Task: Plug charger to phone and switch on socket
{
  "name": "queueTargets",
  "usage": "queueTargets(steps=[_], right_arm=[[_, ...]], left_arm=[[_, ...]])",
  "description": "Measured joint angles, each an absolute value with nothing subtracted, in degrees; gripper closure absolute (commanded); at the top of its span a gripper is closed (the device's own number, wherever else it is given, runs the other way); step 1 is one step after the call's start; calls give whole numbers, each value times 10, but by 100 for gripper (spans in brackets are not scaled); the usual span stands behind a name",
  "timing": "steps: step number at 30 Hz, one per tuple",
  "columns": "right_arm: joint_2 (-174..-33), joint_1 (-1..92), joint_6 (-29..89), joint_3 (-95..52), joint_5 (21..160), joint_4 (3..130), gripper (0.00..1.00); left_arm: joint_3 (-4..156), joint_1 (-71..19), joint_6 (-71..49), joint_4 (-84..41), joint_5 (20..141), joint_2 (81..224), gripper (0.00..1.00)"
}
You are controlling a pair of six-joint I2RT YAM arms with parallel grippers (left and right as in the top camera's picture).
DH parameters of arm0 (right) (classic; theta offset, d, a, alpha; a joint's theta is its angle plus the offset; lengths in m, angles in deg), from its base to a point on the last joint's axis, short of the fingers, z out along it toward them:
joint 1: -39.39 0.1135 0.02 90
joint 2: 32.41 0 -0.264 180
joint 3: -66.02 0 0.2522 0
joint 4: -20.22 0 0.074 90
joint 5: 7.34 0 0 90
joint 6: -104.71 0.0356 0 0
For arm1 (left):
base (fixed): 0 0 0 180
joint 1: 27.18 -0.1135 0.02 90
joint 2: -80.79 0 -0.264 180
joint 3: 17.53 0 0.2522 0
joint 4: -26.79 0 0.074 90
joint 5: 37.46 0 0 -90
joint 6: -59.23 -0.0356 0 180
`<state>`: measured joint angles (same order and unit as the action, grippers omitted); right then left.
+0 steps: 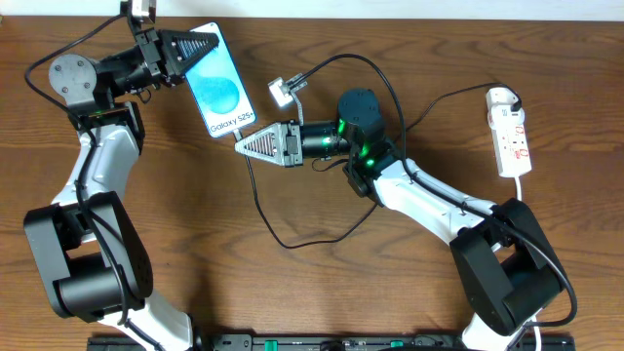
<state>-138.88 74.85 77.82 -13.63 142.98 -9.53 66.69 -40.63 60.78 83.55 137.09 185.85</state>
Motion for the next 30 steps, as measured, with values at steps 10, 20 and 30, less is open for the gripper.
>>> queueTargets(steps=[10,20,30], right_arm=[[-1389,748,788,-136,1428,-104,99],[-1389,739,788,-136,1385,-112,69],[-1389,734,790,-136,1369,-112,28]], left_arm=[[667,-406,609,836,1368,1858,93],[667,-402,608,836,1404,1858,92],[667,-400,608,836,1409,1858,92]])
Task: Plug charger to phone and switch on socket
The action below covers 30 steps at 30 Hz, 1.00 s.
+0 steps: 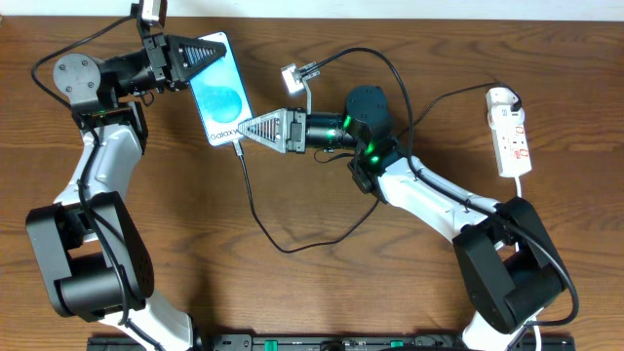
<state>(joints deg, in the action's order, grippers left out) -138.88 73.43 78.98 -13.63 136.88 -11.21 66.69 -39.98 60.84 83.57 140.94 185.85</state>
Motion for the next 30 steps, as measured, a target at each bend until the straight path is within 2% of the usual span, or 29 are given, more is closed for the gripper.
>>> queueTargets(steps=[3,8,15,30], right_arm=[[-1389,734,790,-136,1369,-113,12],[-1389,734,787,-136,1371,-113,1],[-1389,730,775,-137,1372,-83,1],[-1389,700,607,-138,1286,247,1]], left_arm=[[667,-400,607,836,1410,1858,93],[667,-415,607,836,1410,1858,93],[667,-457,607,836,1409,1858,92],[667,-476,607,832,1410,1858,92]])
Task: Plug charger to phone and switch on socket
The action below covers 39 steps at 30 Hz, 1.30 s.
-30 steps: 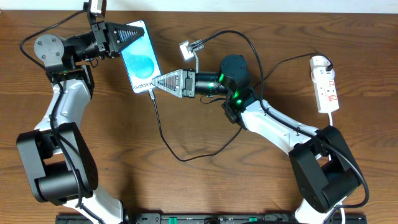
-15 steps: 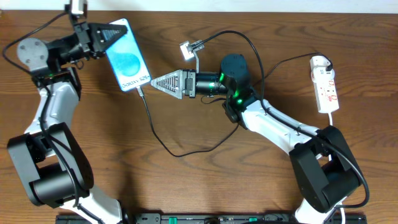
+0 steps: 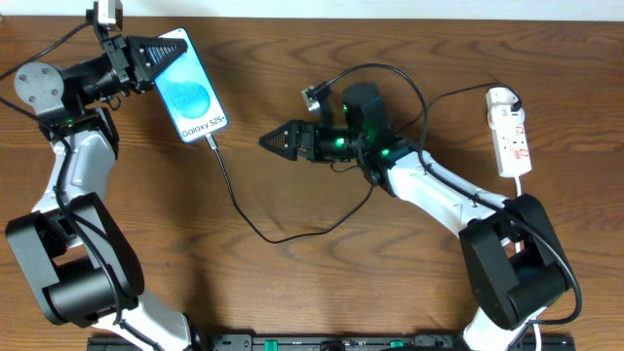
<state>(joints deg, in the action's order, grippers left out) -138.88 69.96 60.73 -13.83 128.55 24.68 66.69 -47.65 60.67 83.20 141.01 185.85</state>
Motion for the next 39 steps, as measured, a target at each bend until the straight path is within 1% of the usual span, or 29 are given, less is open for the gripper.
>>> queueTargets(steps=[6,12,19,26,32,36,39], right_arm=[[-1389,677,568,-139,1239,313,1],[-1367,650,529,-139,1149,425,1],[-1252,640,481,-139,1019,521,1],[-1162,640,457,-139,931,565,1],[-1139,640,452,-139,905,572,1],[-1139,640,452,-139,900,590,1],[-1139,640,452,-139,897,596,1]], left_arm=[[667,-476,606,832,1414,1858,93],[667,-476,604,832,1421,1858,92],[642,-475,584,832,1423,1858,92],[597,-471,551,823,1422,1858,93],[564,-470,501,699,1389,1858,93],[559,-470,437,578,1360,1858,93],[558,-470,368,481,1344,1858,93]])
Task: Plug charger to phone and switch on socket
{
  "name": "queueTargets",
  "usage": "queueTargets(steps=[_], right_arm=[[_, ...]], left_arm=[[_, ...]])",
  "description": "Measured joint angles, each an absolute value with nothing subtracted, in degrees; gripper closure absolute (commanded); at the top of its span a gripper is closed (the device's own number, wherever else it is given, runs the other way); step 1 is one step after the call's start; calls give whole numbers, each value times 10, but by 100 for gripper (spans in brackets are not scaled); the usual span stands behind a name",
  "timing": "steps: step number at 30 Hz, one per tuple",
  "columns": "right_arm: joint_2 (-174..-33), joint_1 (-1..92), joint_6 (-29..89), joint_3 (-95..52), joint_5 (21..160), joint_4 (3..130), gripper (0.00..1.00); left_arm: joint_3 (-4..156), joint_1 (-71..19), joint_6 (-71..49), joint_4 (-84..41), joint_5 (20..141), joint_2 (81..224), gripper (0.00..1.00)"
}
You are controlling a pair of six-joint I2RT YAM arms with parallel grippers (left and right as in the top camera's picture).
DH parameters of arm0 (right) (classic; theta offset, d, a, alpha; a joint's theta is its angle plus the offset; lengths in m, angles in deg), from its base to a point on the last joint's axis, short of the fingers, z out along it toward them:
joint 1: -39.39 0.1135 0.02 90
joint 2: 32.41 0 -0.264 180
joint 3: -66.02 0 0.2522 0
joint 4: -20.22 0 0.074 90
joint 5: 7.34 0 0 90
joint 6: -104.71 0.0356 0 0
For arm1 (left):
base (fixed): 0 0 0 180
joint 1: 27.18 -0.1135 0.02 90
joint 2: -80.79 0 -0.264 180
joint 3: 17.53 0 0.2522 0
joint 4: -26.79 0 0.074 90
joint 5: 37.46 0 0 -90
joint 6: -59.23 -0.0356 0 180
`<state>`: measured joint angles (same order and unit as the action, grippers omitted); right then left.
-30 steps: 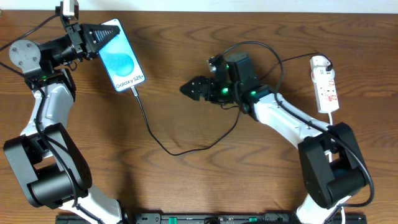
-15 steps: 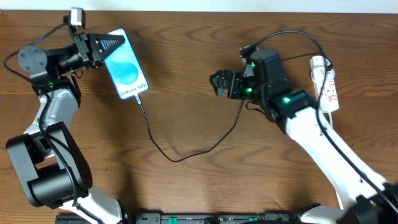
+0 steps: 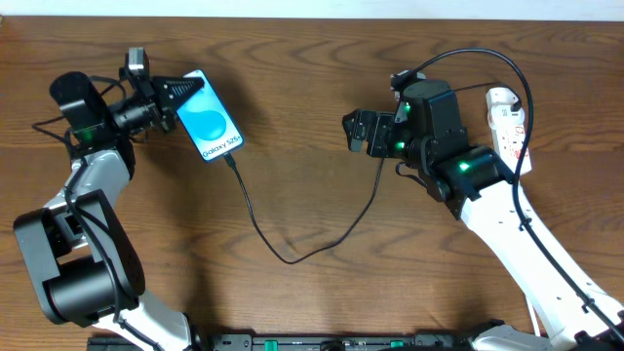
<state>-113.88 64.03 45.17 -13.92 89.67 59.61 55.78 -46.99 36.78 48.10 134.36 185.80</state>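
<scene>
The phone (image 3: 209,127) lies tilted at the upper left, its blue screen facing up. My left gripper (image 3: 183,90) is shut on its top edge. The black charger cable (image 3: 255,226) is plugged into the phone's lower end (image 3: 230,161); it loops down across the table and rises under my right arm. My right gripper (image 3: 357,133) hangs in mid-table, well right of the phone and left of the white socket strip (image 3: 511,135). It holds nothing, and its jaws are unclear from above. The right arm hides part of the strip.
A thin black lead (image 3: 487,60) arcs from the right wrist over toward the socket strip. The right arm's white links (image 3: 517,224) run down to the lower right corner, and the left arm (image 3: 83,205) fills the left edge.
My right gripper has moved right, from mid-table to close beside the socket strip. My left gripper, still holding the phone, has shifted it slightly right and down. The cable stays plugged in.
My right gripper first held the cable's plug just below the phone, which my left gripper held. Then the plug was at the phone's port. Then the right gripper was off the cable, with the phone at the far left. Now it is near the strip.
</scene>
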Motion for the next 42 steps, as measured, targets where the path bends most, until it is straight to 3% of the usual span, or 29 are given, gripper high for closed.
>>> queueTargets(steps=[12,21,33,42], right_arm=[[-1139,640,450,-139,893,598,1],[-1139,640,443,-139,893,598,1],[-1139,640,442,-139,893,598,1],[-1139,640,440,-139,893,598,1]], left_arm=[[558,-470,99,140,1213,1856,92],[558,-470,1,-23,1054,1856,93],[558,-470,-44,-104,919,1856,92],[558,-469,-69,-108,884,1856,93]])
